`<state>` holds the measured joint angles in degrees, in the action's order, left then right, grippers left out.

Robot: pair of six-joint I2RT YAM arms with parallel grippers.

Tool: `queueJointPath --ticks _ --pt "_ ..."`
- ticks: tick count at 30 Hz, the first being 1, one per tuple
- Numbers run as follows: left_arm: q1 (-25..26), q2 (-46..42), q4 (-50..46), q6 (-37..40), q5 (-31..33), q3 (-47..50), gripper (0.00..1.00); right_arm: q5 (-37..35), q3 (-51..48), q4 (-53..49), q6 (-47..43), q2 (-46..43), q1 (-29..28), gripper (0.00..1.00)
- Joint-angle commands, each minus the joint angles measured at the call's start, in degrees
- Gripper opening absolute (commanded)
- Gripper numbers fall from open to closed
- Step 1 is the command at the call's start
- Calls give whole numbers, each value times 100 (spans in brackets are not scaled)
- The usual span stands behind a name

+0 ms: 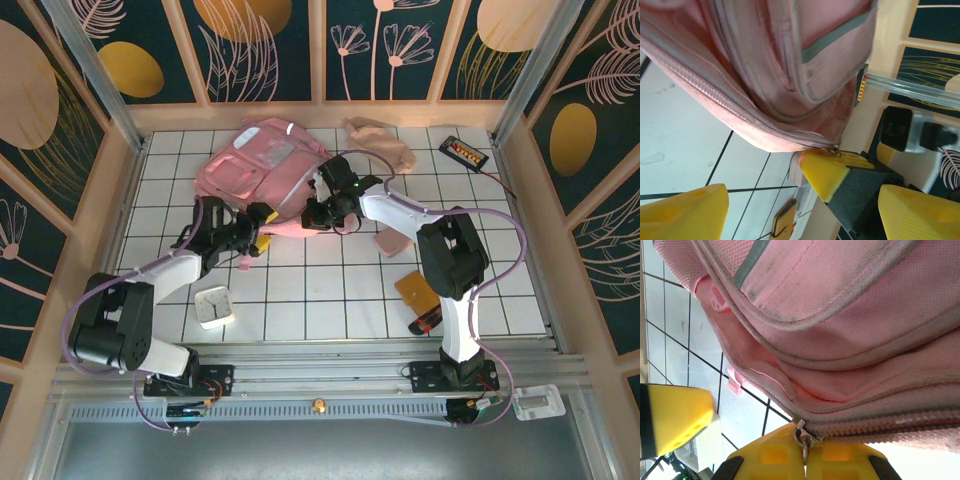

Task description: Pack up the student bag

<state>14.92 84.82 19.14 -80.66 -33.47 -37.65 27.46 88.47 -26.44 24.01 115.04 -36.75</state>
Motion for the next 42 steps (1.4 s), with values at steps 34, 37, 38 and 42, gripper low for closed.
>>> queueJointPath --ticks 34,37,38,42 --pt "23 1039 -2405 2385 54 -1537 0 -873 -281 -736 -306 -590 775 0" --pt "-40 936 -3102 3097 210 -1769 0 -899 -225 -743 -404 -530 931 0" --pt "-88 873 -3272 3267 281 -1772 0 -905 -211 -735 -444 -499 990 0" --pt "-353 597 -3488 3543 307 -1626 0 -926 -155 -645 -595 -414 1187 0"
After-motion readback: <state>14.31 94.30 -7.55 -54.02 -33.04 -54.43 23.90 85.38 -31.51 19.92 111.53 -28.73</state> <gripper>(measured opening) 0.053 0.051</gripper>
